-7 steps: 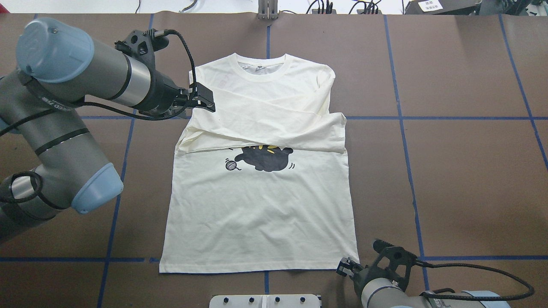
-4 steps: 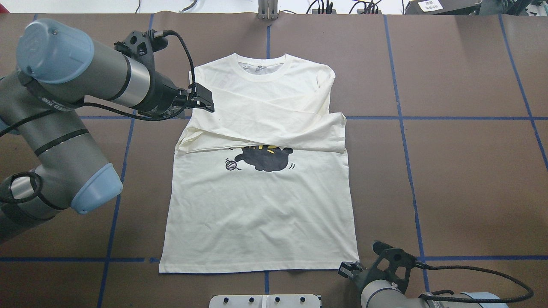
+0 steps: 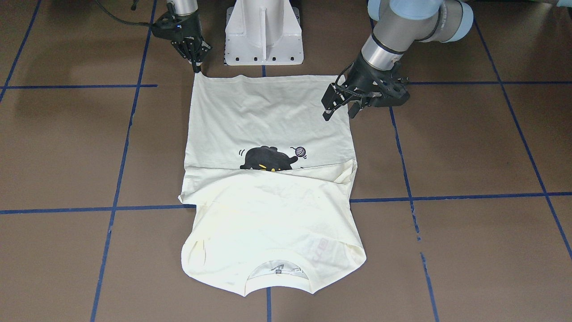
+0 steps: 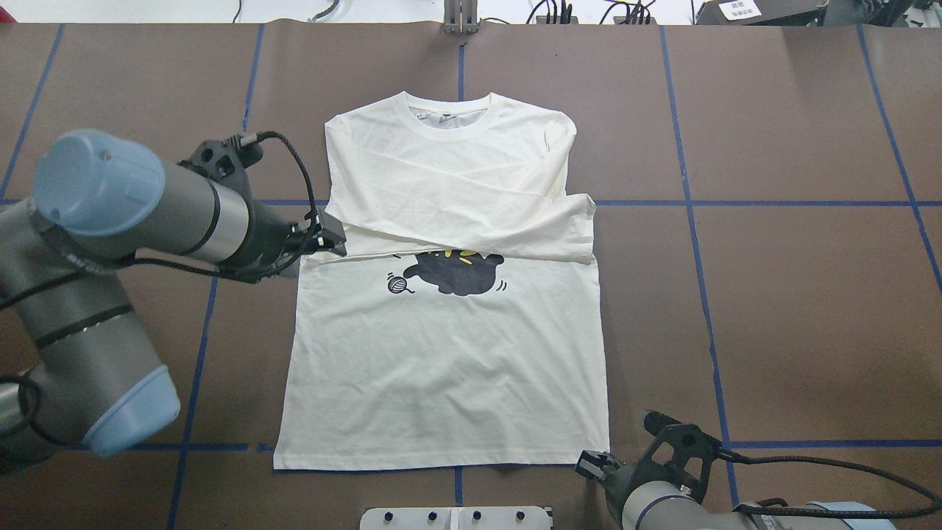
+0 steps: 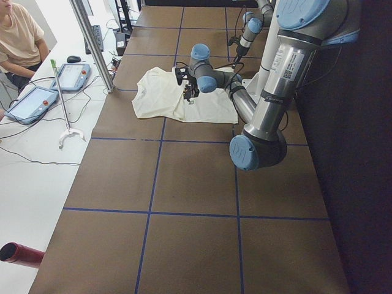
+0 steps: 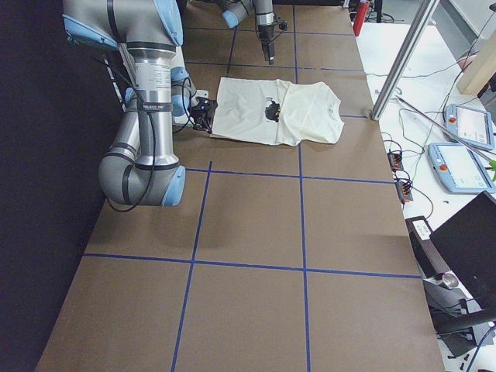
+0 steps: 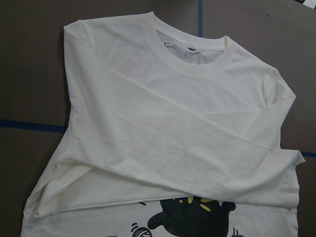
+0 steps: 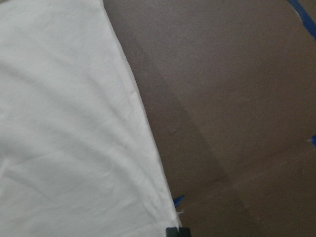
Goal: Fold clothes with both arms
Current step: 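Move both grippers to the hem corners nearest the robot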
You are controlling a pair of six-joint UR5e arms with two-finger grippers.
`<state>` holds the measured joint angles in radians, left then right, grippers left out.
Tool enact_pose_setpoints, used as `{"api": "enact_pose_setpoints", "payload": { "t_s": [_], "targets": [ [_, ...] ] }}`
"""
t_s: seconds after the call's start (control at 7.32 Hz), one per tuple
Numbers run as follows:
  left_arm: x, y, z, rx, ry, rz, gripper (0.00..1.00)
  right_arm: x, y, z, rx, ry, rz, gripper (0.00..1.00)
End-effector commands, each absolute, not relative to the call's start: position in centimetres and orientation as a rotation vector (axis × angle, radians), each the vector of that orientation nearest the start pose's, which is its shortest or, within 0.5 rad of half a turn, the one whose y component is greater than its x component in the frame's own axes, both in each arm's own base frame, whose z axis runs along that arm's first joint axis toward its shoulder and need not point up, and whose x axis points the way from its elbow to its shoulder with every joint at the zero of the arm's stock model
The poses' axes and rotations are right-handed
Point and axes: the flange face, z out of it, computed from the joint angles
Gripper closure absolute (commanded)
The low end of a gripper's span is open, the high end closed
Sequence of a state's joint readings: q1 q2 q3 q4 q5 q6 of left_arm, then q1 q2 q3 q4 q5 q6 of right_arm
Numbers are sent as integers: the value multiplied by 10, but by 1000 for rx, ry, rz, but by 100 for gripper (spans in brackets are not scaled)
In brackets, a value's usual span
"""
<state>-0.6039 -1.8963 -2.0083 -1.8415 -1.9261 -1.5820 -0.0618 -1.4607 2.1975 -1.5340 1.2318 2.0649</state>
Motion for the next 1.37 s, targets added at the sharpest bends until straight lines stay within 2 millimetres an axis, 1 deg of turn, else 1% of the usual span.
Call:
{"api": "enact_pose_setpoints", "payload": {
  "t_s": [0.0, 0.14, 0.27, 0.41, 0.55, 0.82, 0.96, 1.09, 1.23],
  "targets": [
    [404, -319, 267, -145, 980, -455, 22, -480, -135, 309, 75, -853, 533, 100],
    [419, -300, 273, -194, 951, -513, 27, -480, -135, 309, 72, -853, 532, 100],
    [443, -254, 320, -157, 849, -486, 27, -480, -135, 308, 71, -854, 532, 100],
    [453, -239, 328, -146, 832, -518, 27, -480, -135, 308, 71, -854, 532, 100],
    [467, -223, 340, -167, 800, -510, 28, -480, -135, 308, 71, -856, 533, 100],
    [475, -219, 350, -177, 774, -503, 29, -480, -135, 307, 70, -857, 533, 100],
    [482, -211, 356, -184, 760, -488, 32, -480, -135, 308, 71, -856, 533, 100],
    [482, -210, 355, -184, 761, -486, 36, -480, -135, 307, 70, -857, 533, 100],
    [483, -210, 359, -185, 755, -485, 38, -480, -135, 307, 70, -857, 533, 100]
  ]
}}
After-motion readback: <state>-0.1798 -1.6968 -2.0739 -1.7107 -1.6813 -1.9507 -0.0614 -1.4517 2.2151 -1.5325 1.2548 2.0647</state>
